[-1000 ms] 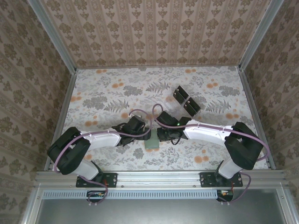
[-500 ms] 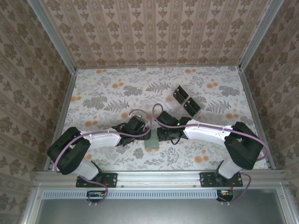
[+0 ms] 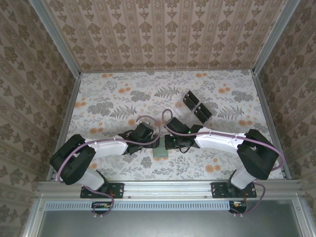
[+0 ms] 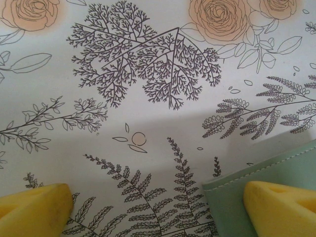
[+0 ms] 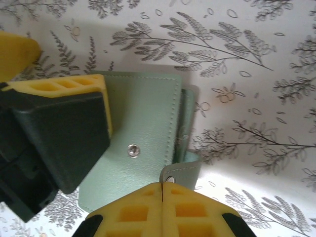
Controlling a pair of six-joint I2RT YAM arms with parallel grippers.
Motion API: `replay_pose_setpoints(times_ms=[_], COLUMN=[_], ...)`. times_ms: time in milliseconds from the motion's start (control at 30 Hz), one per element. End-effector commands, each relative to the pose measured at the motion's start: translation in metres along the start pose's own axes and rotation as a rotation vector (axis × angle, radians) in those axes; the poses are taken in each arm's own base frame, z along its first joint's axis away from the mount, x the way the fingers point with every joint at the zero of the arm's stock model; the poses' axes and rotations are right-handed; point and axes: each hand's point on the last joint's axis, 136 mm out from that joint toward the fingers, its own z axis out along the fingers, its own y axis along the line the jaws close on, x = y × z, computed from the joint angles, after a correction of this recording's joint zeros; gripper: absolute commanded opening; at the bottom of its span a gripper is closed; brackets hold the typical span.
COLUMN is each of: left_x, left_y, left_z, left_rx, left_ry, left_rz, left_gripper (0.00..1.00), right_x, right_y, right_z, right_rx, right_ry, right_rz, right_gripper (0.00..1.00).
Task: Put the credit cards into the card holder
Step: Close the button on the card holder.
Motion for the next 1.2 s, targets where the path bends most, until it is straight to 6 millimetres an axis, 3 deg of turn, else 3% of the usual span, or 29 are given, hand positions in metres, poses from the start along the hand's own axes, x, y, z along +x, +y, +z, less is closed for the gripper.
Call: replay_pose_setpoints(times_ms=[0,700,1167], left_x=[0.029,0.032,0.029], left_y=[0.007,0.004,0.003], left_z=[0.011,0.012,0.009], left_rx=[-0.003,0.007,0.005], left_ry=[0.092,0.096,0.089], left_rz=[-0.012,-0.014,-0.014], left_gripper=[1.0,1.0,1.0], right_x=[0.0,0.003,0.028], right_y=[0.011,0.015,-0.006], right_z=[0.005,0.037,0.055], right_rx=[-0.071,-0.112,-0.041], right_ry=[0.006,0.039,0.126], right_rz=[0.045,0.104,0.122], right_gripper=[0.0,0.0,0.0])
